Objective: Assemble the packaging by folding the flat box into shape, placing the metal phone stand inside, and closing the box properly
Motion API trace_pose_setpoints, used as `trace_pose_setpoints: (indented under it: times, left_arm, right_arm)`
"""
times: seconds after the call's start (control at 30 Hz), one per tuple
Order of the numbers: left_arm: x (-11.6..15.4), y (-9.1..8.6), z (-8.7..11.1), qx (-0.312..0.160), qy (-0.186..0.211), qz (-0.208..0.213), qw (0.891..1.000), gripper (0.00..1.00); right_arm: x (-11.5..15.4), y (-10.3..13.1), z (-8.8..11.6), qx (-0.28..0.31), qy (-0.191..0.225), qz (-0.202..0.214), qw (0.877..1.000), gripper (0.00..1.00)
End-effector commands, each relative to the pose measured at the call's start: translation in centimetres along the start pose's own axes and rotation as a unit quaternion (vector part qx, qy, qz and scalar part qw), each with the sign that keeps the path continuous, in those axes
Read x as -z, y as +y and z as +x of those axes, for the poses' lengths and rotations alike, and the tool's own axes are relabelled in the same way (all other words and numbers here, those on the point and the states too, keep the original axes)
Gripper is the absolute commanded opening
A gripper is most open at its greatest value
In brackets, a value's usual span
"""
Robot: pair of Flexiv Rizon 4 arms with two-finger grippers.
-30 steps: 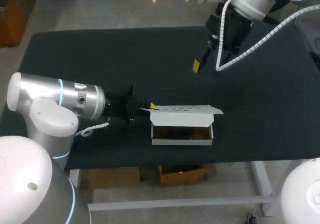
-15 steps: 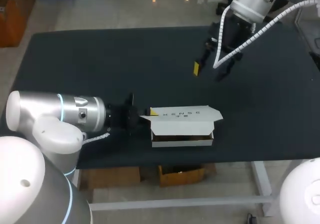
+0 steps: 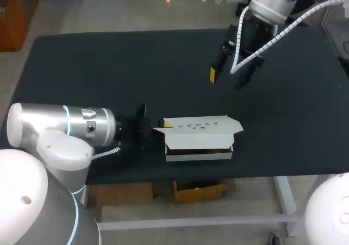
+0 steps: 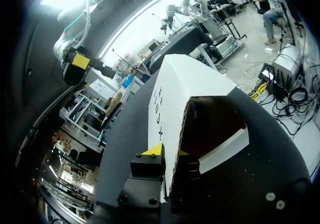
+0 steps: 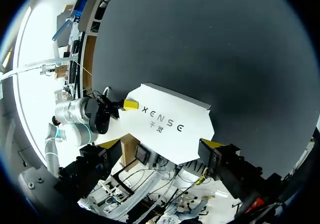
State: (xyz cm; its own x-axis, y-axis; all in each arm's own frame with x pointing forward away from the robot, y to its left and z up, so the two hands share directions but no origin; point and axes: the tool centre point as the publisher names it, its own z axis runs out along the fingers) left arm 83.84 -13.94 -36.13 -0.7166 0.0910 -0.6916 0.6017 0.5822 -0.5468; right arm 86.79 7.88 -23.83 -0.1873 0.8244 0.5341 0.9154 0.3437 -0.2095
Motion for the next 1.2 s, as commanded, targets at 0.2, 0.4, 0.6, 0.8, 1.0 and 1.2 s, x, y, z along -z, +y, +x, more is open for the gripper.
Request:
trace_pose_setpoints:
  times: [0.2, 0.4, 0.6, 0.8, 1.0, 1.2]
  left_arm:
    - [-0.3, 0.2, 0.8, 0.000, -0.001, 0.000, 1.000, 0.00]
    - [-0.3, 0.2, 0.8, 0.000, -0.001, 0.000, 1.000, 0.00]
    - [-0.3, 0.2, 0.8, 0.000, -0.001, 0.000, 1.000, 0.00]
    - [-0.3, 0.2, 0.8, 0.000, -0.001, 0.000, 1.000, 0.00]
    - [-0.3, 0.2, 0.8, 0.000, -0.001, 0.000, 1.000, 0.00]
    - [-0.3, 0.2, 0.8, 0.000, -0.001, 0.000, 1.000, 0.00]
  right_arm:
    - [-1.1, -0.6, 0.6, -0.146, -0.065, 0.047, 0.986, 1.00]
    - [-2.9, -2.6, -0.8, -0.133, -0.066, 0.008, 0.989, 1.00]
    - [-3.9, -3.8, -2.0, -0.140, -0.042, -0.002, 0.989, 1.00]
    - [-3.9, -3.8, -2.0, -0.140, -0.042, -0.002, 0.989, 1.00]
    - [-3.7, -2.9, -1.1, -0.126, -0.050, 0.007, 0.991, 1.00]
    - [-4.1, -2.4, 0.1, -0.134, -0.065, 0.026, 0.988, 1.00]
